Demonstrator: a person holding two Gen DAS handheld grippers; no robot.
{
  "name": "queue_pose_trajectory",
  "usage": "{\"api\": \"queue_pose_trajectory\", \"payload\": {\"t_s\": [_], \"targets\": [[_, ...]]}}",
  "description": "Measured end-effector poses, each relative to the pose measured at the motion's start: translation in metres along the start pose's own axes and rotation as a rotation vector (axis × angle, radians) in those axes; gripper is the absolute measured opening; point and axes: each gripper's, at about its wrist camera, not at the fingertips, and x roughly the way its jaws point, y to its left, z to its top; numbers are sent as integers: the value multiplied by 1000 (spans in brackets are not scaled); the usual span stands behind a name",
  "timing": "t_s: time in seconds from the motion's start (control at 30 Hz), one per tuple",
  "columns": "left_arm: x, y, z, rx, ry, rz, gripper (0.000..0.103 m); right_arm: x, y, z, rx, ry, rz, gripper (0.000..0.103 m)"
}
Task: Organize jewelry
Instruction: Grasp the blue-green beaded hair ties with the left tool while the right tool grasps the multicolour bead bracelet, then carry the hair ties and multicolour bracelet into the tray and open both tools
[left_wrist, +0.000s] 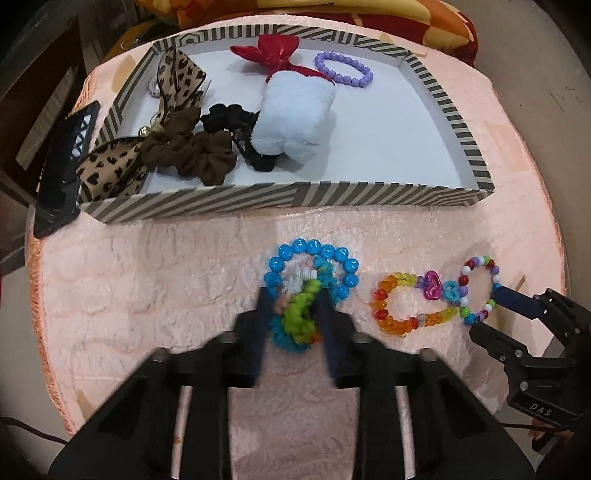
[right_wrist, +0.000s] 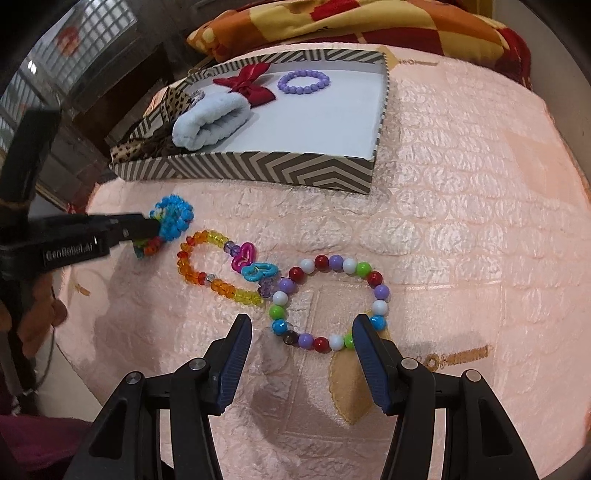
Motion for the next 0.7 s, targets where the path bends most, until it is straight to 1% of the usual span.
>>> {"api": "queue_pose_trajectory", "payload": {"t_s": [0.1,0.17,0.23,0.3,0.33,0.37,0.43,0.47,0.67,0.7], "targets": [[-1,2,0,-3,-5,-7,11,0,7,0,-39,-4,-6,56],[-4,6,-1,-16,-3,-23,11,4,13,-1,-76,4,-29,51],[-9,9,-2,-22,-7,-41,10,12,21,-3,-134,27,-75,29],[-15,10,-2,-25,-15,-51,10,15,26,-6,-174,28,-106,20],[-20,12,-3,-27,-20,-60,10,14,26,-7,-176,25,-102,11],[-24,13,-2,-32,-23,-71,10,13,26,-7,-171,23,-97,10],[-32,16,1,-48,-25,-109,10,9,23,-6,-150,12,-73,8],[-38,17,1,-55,-28,-125,10,3,19,-4,-121,3,-41,8],[-75,16,10,-58,-86,-142,10,-37,-17,10,64,-88,150,8],[-80,16,11,-55,-95,-139,10,-42,-21,13,84,-101,168,8]]}}
